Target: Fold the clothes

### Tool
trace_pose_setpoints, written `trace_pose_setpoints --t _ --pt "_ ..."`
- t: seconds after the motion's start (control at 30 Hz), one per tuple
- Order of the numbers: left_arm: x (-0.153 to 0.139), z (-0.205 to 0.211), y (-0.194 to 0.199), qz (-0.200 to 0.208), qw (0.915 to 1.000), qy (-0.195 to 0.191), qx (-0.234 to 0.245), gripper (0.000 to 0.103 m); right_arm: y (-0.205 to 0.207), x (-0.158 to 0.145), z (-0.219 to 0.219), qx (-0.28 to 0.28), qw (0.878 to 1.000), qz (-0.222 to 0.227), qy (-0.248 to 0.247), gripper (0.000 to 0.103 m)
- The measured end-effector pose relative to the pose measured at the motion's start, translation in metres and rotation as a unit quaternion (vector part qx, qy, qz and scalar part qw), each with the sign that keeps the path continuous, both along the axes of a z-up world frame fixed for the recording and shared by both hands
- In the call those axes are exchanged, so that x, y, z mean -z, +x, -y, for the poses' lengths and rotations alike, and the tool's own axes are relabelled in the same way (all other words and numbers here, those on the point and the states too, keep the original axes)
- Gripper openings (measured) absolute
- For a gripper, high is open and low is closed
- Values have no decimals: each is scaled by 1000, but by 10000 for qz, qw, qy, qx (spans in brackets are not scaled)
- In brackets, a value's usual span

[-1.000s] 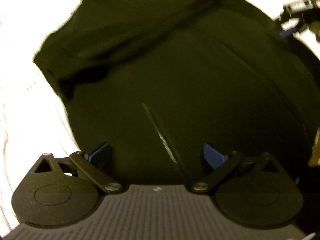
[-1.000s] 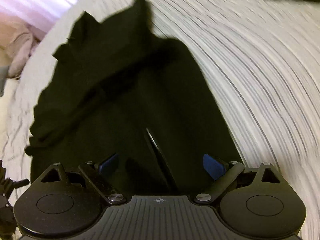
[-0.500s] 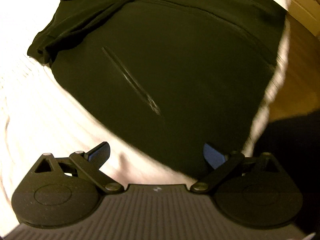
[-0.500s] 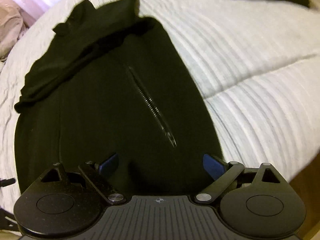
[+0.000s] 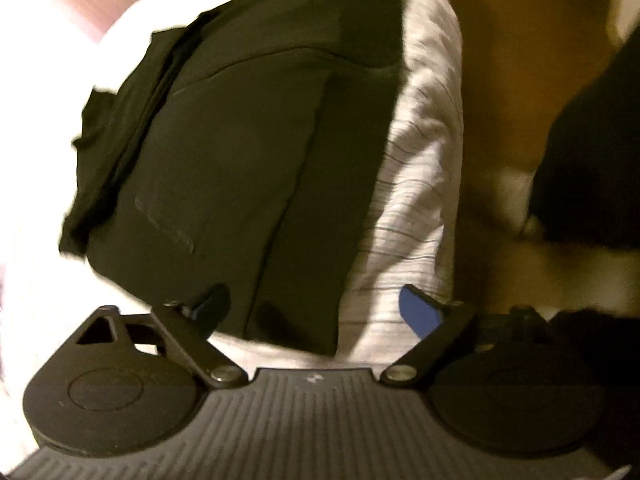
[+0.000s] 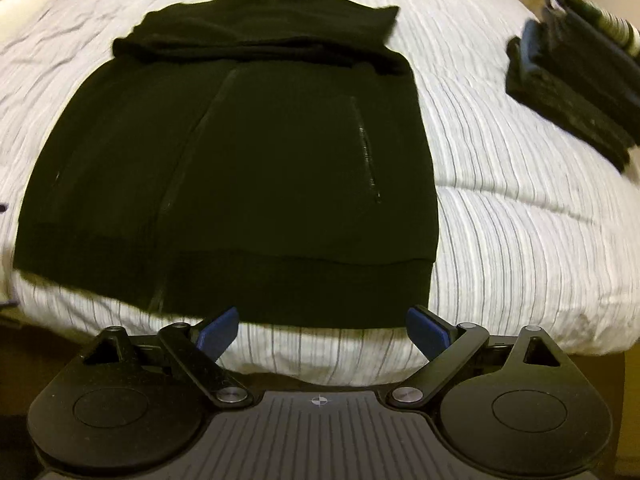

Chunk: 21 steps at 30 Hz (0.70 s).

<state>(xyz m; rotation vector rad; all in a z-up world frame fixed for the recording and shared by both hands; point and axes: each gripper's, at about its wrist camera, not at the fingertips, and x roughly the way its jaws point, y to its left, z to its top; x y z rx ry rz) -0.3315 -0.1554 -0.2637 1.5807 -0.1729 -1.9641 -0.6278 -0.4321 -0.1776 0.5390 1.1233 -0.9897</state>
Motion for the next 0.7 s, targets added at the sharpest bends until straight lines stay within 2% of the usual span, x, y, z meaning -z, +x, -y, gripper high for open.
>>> trace_pose_setpoints --t 0.1,0.2,0.27,0.33,0.43,0.53,0.6,0.63,0.7 --pt "18 4 -12 324 9990 -300 44 81 -11 3 -2 -335 9992 -171 -127 94" --pt "30 14 -19 532 9974 -461 -164 80 -23 15 1 -850 9952 -414 -251 94" --pt "34 20 -23 577 9964 -471 -398 80 -30 25 4 -1420 9873 -634 -322 94" --pt "37 25 -28 621 9947 -491 -658 80 -37 39 6 -2097 9731 -868 -396 94" --pt "41 24 -34 719 9900 -669 -1017 79 -51 63 3 -3235 9394 -984 -557 94" --pt "45 23 -41 816 9835 -845 -1375 80 -68 88 -6 -4361 8861 -1125 -1097 94" --pt "47 23 -45 880 9783 -962 -1612 81 -81 102 -8 -4818 8563 -1162 -1453 94" --pt "48 23 -47 911 9754 -1020 -1730 81 -88 109 -8 -5032 8405 -1176 -1627 90" --pt "51 18 -51 988 9714 -1216 -1785 81 -101 118 -6 -5266 8218 -1107 -1872 78"
